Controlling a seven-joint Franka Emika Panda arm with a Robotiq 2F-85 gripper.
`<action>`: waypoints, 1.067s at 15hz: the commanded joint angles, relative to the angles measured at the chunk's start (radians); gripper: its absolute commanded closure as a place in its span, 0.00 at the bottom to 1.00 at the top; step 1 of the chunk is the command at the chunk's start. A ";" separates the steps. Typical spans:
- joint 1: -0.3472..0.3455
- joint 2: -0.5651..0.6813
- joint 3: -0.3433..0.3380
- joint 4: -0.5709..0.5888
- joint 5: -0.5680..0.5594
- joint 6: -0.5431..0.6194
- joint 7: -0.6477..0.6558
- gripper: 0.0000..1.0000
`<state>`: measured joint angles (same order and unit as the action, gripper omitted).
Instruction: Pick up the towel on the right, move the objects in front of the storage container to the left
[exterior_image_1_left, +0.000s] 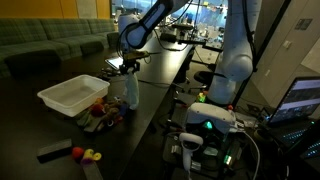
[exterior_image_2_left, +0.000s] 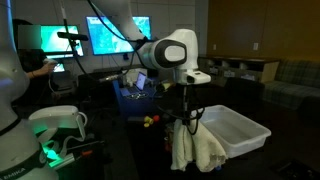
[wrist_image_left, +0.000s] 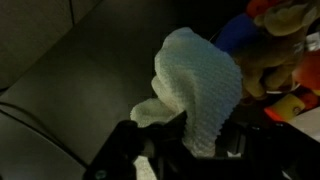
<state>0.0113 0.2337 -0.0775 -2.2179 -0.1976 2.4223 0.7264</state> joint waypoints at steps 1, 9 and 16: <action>0.072 0.206 -0.066 0.150 -0.155 0.039 0.187 0.96; 0.133 0.527 -0.086 0.395 -0.107 0.015 0.173 0.96; 0.149 0.593 -0.013 0.442 0.000 0.053 0.089 0.96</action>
<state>0.1534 0.8122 -0.1184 -1.8082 -0.2593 2.4614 0.8794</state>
